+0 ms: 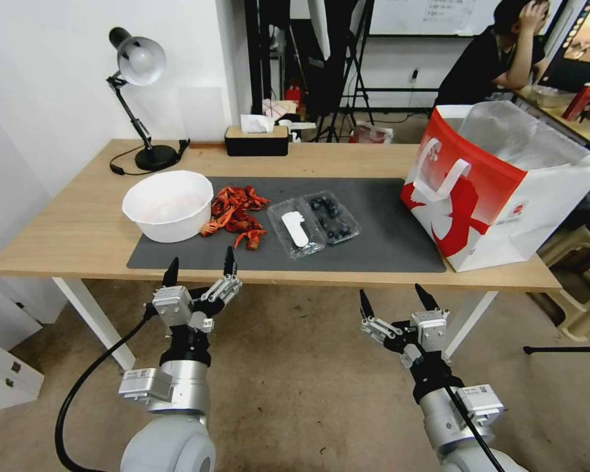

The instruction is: Close the takeout container lid, then place the container into the takeout bag.

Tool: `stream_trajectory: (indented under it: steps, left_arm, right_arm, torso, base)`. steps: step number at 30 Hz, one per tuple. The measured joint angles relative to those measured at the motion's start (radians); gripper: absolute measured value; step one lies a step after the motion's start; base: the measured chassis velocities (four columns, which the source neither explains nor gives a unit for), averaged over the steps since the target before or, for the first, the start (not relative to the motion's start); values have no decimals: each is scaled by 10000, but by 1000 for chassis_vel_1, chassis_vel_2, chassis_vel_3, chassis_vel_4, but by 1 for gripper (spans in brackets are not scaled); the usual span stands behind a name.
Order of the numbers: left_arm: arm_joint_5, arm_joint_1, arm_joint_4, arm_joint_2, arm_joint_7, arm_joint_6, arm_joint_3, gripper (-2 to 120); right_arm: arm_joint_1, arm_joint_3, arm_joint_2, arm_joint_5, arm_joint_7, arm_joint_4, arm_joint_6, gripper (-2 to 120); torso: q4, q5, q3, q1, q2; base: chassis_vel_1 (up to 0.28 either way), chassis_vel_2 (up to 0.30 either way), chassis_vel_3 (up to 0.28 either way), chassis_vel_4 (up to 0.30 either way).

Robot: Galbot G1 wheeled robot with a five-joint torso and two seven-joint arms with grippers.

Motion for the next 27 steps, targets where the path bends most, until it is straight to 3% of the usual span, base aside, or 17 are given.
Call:
stream_trajectory:
  steps: [23, 27]
  left_arm:
    - [-49, 125, 370, 76, 817, -180, -62, 100]
    - [84, 140, 697, 146, 1248, -379, -250, 100]
  right_arm:
    - [-8, 76, -48, -137, 137, -117, 131, 100]
    - [52, 104, -118, -94, 146, -140, 155, 100]
  torso:
    - [0, 0, -1, 0, 0]
    - [-1, -1, -1, 0, 0]
  base:
    - [0, 0, 0, 0]
    - [0, 0, 0, 0]
